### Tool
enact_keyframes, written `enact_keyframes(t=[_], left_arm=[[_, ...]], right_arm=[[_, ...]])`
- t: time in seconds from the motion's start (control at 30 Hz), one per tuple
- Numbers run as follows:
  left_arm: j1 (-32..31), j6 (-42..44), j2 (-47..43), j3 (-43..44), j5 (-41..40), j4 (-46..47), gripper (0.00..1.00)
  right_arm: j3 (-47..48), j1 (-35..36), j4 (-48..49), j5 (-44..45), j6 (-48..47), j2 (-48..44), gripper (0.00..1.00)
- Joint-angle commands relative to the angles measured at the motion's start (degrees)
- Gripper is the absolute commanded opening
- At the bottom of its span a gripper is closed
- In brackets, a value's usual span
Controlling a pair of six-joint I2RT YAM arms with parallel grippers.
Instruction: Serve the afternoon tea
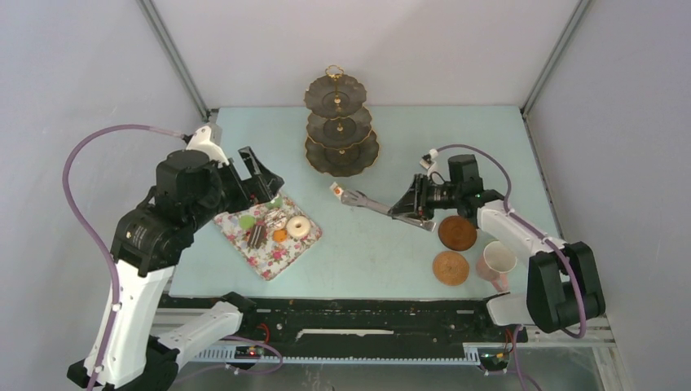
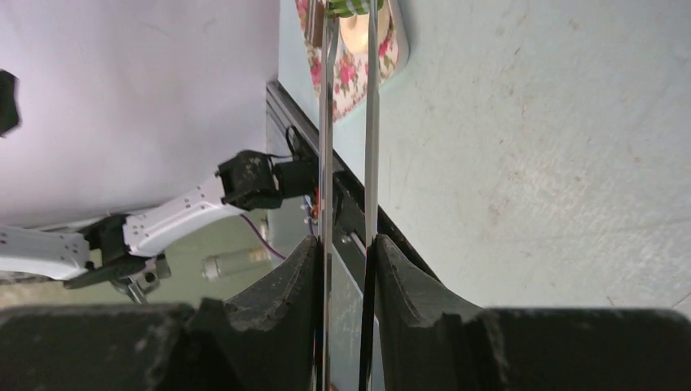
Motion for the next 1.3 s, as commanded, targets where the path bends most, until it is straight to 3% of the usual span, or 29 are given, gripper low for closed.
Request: enact_keyframes(t=[0.0,0.1,0.33,0.87,1.27], left_arm=[[0.27,-0.69,0.18,0.55,1.44,1.89,0.98],[0.27,-0.97,-0.02,0.46,1.77,1.91,0.98],[0.27,-0.98,0.42,0.75,3.03,2.68,0.98],[0.27,5.05,4.45,5.65,3.23,-0.78,0.98],[0.27,6.07,4.81,5.42,2.96,-0.70,0.98]], right_arm=[[0.34,-5.04,7.38,-4.23,6.60,1.51,0.22],[0.65,-8.89,12.48,-4.67,10.18,3.56,0.22],[6.06,-12.11,11.01,-4.75,11.18,10.94,0.22],[11.07,-12.37,18.03,-2.37,17.70,18.65,0.22],[19.56,-11.73,14.26,-1.52,18.48,25.31,0.23]])
